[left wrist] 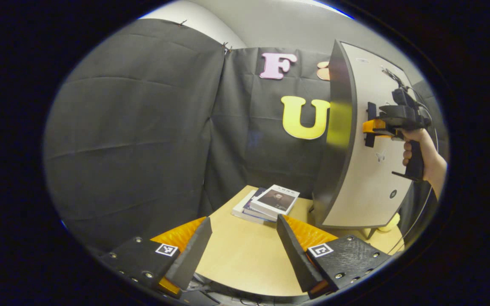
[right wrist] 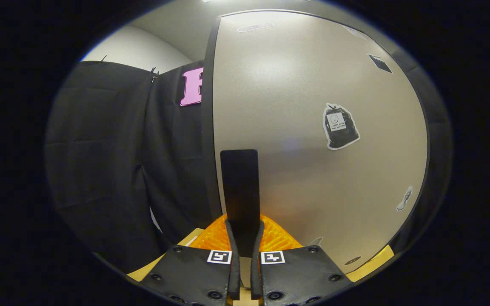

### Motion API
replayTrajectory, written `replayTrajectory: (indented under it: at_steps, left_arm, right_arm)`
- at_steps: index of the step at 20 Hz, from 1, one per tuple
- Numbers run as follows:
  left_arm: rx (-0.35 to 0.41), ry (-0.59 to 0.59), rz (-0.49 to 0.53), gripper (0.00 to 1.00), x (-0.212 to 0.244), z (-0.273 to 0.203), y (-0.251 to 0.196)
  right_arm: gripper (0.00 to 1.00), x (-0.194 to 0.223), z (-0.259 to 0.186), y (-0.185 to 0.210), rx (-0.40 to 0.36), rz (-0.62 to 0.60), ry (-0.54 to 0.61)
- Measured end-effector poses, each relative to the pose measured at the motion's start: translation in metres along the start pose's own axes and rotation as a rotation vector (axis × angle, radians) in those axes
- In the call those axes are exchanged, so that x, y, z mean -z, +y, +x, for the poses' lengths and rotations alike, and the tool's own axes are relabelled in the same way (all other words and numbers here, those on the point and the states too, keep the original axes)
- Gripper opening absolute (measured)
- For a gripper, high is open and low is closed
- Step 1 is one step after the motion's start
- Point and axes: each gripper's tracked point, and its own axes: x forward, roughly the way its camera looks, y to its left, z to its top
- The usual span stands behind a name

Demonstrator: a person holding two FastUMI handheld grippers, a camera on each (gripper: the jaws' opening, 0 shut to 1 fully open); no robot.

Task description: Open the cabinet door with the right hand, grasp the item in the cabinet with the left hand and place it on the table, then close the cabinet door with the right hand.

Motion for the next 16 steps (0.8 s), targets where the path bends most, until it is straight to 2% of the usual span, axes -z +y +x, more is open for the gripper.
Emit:
replayTrajectory:
  at_steps: [4, 8, 15, 16]
  left_arm:
    - [0.036, -0.026, 0.015, 0.92, -0.012, -0.002, -0.022]
    - [0.037, -0.027, 0.061, 0.95, -0.012, -0.008, -0.028]
    - [0.043, -0.022, 0.052, 0.92, -0.008, -0.017, -0.041]
    - [0.045, -0.025, 0.049, 0.92, -0.009, -0.018, -0.042]
  right_arm:
    - [0.1, 0.001, -0.009, 0.002, -0.055, -0.024, 0.013]
    - [0.11, 0.0, -0.028, 0.005, -0.117, -0.033, -0.001]
    - [0.11, 0.001, -0.071, 0.002, -0.234, -0.017, 0.004]
    - [0.09, 0.001, -0.074, 0.0, -0.245, -0.012, 0.006]
